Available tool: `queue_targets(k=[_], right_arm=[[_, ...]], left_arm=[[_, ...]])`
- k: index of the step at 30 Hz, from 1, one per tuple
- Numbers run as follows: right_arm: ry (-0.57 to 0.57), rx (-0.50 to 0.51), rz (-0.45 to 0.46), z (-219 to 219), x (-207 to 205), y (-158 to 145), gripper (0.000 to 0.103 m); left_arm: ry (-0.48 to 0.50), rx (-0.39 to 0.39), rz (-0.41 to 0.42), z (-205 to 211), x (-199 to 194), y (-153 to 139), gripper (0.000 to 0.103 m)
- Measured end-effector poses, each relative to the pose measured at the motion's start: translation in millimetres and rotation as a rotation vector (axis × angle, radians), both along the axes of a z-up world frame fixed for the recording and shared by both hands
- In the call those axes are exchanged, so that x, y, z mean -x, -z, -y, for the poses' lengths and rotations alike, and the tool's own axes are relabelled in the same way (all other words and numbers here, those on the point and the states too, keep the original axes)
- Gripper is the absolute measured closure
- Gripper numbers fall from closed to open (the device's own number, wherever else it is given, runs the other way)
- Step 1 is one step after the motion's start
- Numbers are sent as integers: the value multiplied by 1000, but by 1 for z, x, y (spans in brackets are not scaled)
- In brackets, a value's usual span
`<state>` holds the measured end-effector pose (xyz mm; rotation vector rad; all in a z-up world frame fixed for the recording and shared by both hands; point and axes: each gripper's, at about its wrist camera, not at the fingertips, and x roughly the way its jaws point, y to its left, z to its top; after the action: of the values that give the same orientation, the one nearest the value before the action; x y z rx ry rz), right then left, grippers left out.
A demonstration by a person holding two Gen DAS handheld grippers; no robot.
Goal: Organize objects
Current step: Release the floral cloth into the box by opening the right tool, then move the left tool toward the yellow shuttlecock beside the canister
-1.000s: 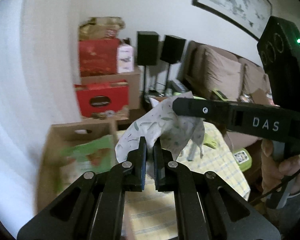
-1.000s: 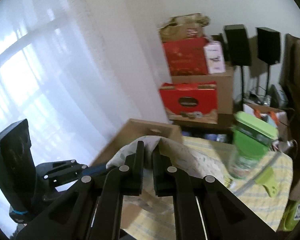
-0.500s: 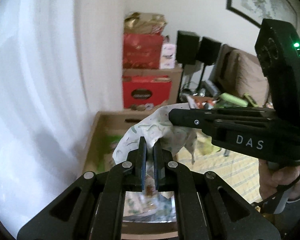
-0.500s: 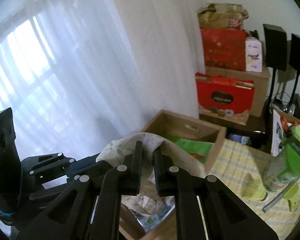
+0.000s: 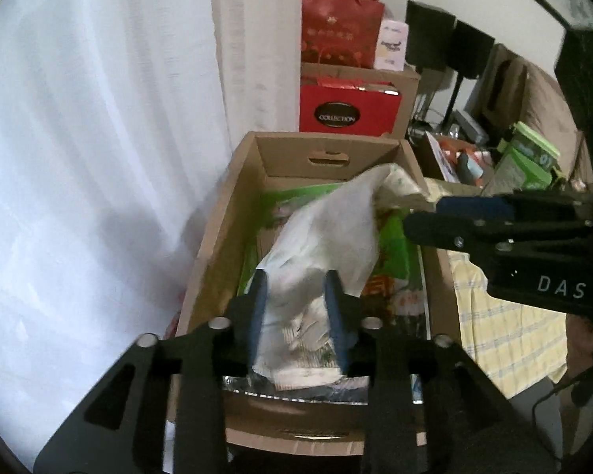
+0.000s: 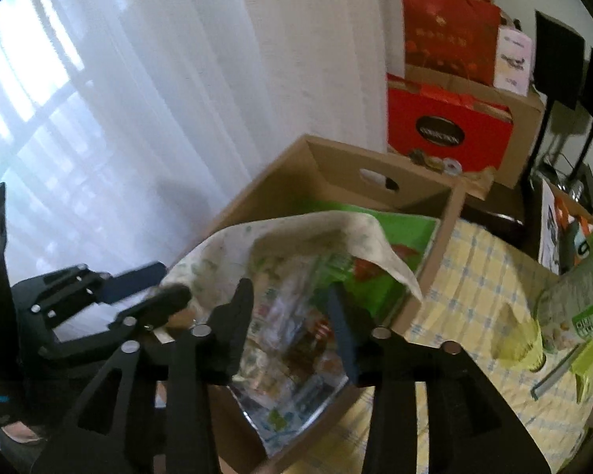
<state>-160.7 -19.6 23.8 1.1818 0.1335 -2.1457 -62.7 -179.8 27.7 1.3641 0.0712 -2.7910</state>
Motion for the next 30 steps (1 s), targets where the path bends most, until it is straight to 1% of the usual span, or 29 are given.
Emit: queue_targets(k=[1, 2, 3, 7, 10, 12, 14, 15, 20, 22, 23, 30], right_arm=[[9, 0, 0, -3, 1, 0, 60], [19, -1, 1, -6, 4, 0, 60], [27, 2, 3, -10, 5, 0, 60], [39, 5, -2, -19, 3, -3, 58], [45, 1, -16, -25, 0, -6, 52], [48, -11, -33, -29, -3, -9, 48], [58, -35, -59, -33, -5, -10, 39], [62, -43, -69, -35, -7, -11, 37], [93, -67, -97, -51, -9, -11, 22], [108, -71, -98, -59, -9, -11, 22], [115, -76, -101, -64, -10, -10, 21], [184, -75, -119, -97, -13, -8, 18]], left_arm=[[-2, -7, -3, -1, -1, -2, 60], [-4, -13, -11, 0, -3, -4, 51], [-5, -15, -18, 0, -4, -6, 45], [1, -13, -29, -5, -4, -13, 43], [6, -13, -33, -11, 1, -14, 36], [12, -21, -37, -16, 2, -16, 28], [14, -24, -38, -19, 3, -16, 21], [14, -21, -39, -21, 4, -16, 18], [15, -21, -39, -30, 7, -15, 9], [15, -20, -48, -34, 7, -16, 5], [14, -19, -52, -35, 7, -16, 1], [22, -33, -92, -52, 7, -19, 0]])
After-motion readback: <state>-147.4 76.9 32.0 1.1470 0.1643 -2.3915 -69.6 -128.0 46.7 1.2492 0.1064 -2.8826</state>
